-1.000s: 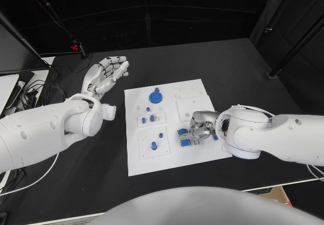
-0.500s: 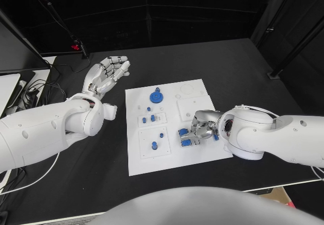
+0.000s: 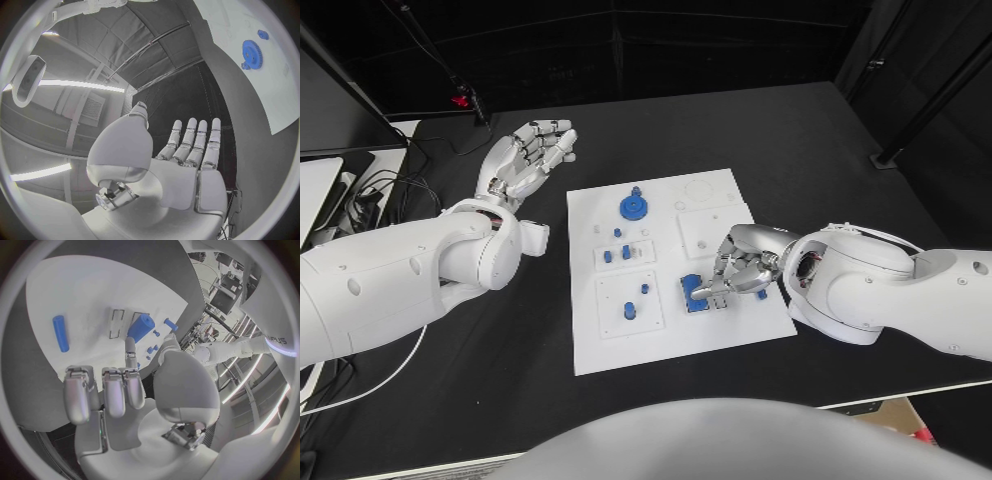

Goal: Assemble the parts on the task board

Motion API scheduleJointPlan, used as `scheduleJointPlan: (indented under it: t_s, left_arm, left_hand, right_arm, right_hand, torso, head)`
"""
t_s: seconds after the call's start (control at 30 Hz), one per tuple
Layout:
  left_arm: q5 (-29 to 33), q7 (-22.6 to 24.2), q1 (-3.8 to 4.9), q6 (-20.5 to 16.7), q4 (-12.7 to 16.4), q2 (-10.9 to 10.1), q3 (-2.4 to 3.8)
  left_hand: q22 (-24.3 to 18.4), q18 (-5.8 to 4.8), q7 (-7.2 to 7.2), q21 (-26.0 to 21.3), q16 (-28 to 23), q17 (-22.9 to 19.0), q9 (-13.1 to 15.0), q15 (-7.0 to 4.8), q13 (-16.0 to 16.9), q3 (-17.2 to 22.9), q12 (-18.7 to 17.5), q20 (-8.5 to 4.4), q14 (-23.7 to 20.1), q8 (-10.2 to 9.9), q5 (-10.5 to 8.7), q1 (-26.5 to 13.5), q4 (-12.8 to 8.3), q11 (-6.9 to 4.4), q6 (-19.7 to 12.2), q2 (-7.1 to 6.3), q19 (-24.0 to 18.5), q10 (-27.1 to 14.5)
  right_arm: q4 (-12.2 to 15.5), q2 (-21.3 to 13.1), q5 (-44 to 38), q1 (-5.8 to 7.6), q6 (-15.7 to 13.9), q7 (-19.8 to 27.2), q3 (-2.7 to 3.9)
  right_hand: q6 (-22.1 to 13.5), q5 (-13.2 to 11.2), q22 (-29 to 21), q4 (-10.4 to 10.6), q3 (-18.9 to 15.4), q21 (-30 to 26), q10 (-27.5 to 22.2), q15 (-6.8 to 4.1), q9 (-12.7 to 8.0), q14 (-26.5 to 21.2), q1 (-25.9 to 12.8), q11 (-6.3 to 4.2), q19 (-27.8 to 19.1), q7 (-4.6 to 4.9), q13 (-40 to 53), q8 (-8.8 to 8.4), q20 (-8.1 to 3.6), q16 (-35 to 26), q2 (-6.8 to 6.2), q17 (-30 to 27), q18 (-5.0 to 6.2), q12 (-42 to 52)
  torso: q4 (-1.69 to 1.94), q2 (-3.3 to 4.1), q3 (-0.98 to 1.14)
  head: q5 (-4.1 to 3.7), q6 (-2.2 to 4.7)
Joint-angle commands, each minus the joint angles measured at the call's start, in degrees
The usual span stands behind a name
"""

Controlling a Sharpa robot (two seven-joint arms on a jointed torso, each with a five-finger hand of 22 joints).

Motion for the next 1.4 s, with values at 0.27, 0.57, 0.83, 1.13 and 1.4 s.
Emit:
scheduleJointPlan:
  t_s: [0.27,0.57,0.83,1.13,1.4]
  left_arm:
    - [0.10,6.32,-0.01,0.49,-0.04,0.04,0.05]
    - [0.10,6.30,-0.05,0.51,0.05,-0.09,0.05]
    - [0.10,6.27,-0.07,0.54,0.09,-0.13,0.05]
    - [0.10,6.24,-0.09,0.48,0.11,-0.21,0.05]
    - [0.10,6.20,-0.10,0.54,0.03,-0.13,0.05]
  left_hand:
    - [-0.05,0.28,8.79,0.33,0.28,-0.12,-0.08,-0.13,-0.08,-0.14,0.41,-0.05,-0.18,0.26,0.22,0.00,-0.21,-0.04,-0.27,0.44,0.09,-0.13]
    - [-0.05,0.28,8.79,0.33,0.28,-0.12,-0.08,-0.13,-0.08,-0.14,0.41,-0.05,-0.18,0.26,0.22,0.00,-0.21,-0.04,-0.27,0.44,0.09,-0.13]
    - [-0.05,0.28,8.79,0.33,0.28,-0.12,-0.08,-0.13,-0.08,-0.14,0.41,-0.05,-0.18,0.26,0.22,0.00,-0.21,-0.04,-0.27,0.44,0.09,-0.13]
    - [-0.05,0.28,8.79,0.33,0.28,-0.12,-0.08,-0.13,-0.08,-0.14,0.41,-0.05,-0.18,0.26,0.22,0.00,-0.21,-0.04,-0.27,0.44,0.09,-0.13]
    - [-0.05,0.28,8.79,0.33,0.28,-0.12,-0.08,-0.13,-0.08,-0.14,0.41,-0.05,-0.18,0.26,0.22,0.00,-0.21,-0.04,-0.27,0.44,0.09,-0.13]
  right_arm:
    - [-0.41,0.70,0.99,-0.48,4.31,1.76,-0.02]
    - [-1.26,2.20,-0.26,-0.76,3.19,0.25,-0.02]
    - [-2.13,3.48,-1.63,-0.81,3.12,-0.71,-0.02]
    - [-2.45,4.06,-3.12,-0.83,3.07,-1.33,-0.02]
    - [-2.06,3.86,-3.42,-0.87,2.17,-0.90,-0.02]
  right_hand:
    - [-2.75,-0.11,14.87,-0.15,2.16,-0.11,6.07,-0.57,3.55,6.04,4.50,-0.63,5.55,-0.18,15.08,3.97,-0.75,0.14,0.81,15.09,-0.26,0.19]
    - [-3.69,-0.15,15.04,-1.11,5.44,0.34,6.07,-0.72,5.79,6.04,10.25,-0.91,5.78,-0.51,15.08,6.53,-0.85,0.14,6.32,15.09,-0.38,0.19]
    - [-4.64,-0.11,15.05,-1.73,5.75,0.36,6.07,-0.75,7.15,6.04,13.19,-0.95,5.80,-0.60,15.08,7.94,-0.88,0.14,6.98,15.09,-0.39,0.19]
    - [-5.01,-0.12,15.04,-1.75,5.96,0.35,6.07,-0.76,7.61,6.04,14.00,-0.96,5.79,-0.62,15.08,8.38,-0.89,0.14,7.26,15.09,-0.39,0.19]
    - [-5.36,-0.11,15.04,-1.86,6.12,0.34,6.07,-0.76,8.01,6.04,14.79,-0.98,5.78,-0.64,15.08,8.74,-0.90,0.14,7.34,15.09,-0.38,0.19]
  torso:
    - [0.01,-0.07,-0.01]
    - [0.06,0.00,0.03]
    - [0.05,0.01,0.02]
    - [0.07,-0.02,0.00]
    - [0.01,-0.03,-0.02]
  head:
    - [-0.21,0.00]
    - [-0.39,0.00]
    - [-0.35,0.00]
    - [-0.35,0.00]
    - [-0.51,0.00]
